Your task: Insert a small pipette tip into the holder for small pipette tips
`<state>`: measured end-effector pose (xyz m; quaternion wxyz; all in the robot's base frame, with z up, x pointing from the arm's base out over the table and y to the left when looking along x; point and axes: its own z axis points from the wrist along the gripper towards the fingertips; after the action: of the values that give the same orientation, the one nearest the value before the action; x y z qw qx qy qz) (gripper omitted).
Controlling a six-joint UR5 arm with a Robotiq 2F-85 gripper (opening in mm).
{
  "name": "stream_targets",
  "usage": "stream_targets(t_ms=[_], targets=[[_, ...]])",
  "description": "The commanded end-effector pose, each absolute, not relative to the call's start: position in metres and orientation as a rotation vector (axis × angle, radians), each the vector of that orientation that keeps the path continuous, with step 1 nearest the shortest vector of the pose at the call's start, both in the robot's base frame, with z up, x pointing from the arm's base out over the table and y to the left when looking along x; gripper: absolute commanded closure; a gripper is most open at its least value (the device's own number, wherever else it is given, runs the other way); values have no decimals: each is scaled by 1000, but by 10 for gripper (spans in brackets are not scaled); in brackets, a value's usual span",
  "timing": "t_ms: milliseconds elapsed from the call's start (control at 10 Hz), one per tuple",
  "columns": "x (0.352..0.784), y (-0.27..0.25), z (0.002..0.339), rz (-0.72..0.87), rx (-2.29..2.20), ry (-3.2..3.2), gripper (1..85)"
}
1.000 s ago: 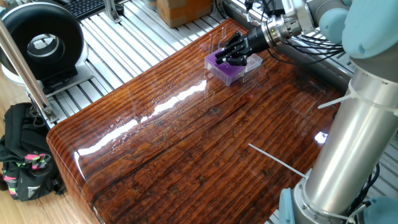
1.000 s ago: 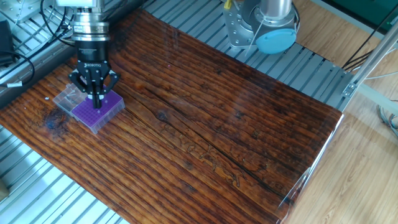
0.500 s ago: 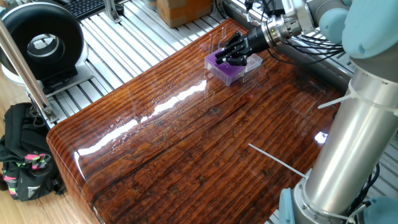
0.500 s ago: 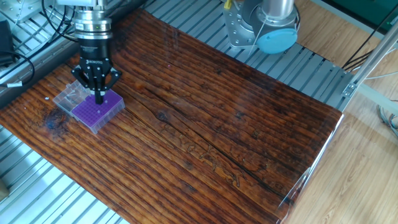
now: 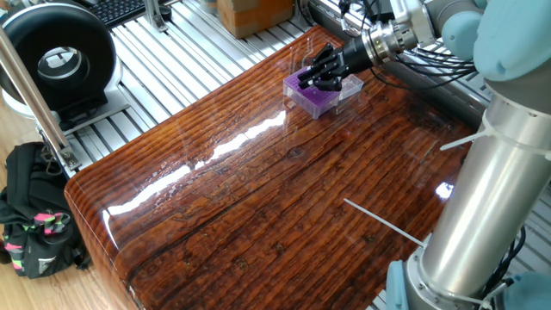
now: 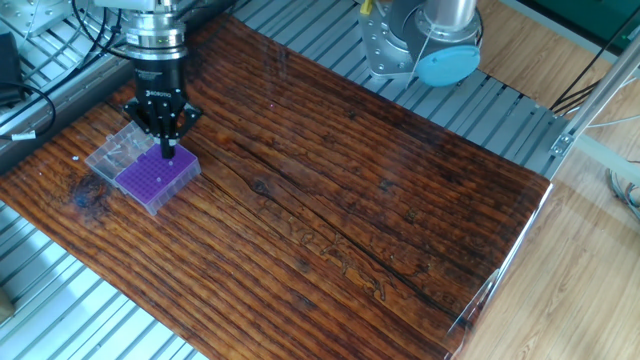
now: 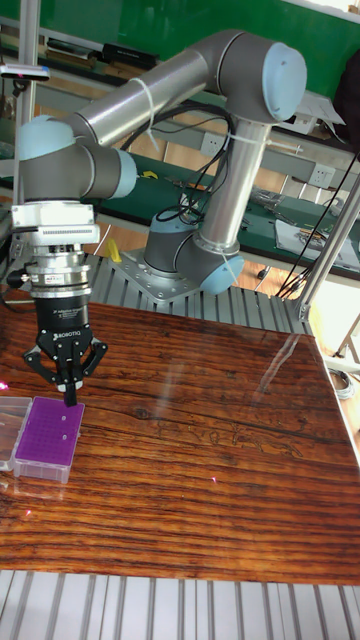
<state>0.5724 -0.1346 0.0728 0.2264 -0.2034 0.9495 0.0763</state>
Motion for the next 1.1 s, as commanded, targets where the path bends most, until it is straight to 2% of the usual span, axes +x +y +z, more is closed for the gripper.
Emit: stream_targets(t_ms=[0,400,600,700,800,1000], targets=[[547,-142,71,128,-482,2745,847],[532,-145,71,132,-418,2796,847],[511,-147,67,149,-417,2872,847],[502,-151,64,130,-490,2897,847],[502,-169,63,18,-597,2892,847],[500,-169,62,14,-665,2884,847]])
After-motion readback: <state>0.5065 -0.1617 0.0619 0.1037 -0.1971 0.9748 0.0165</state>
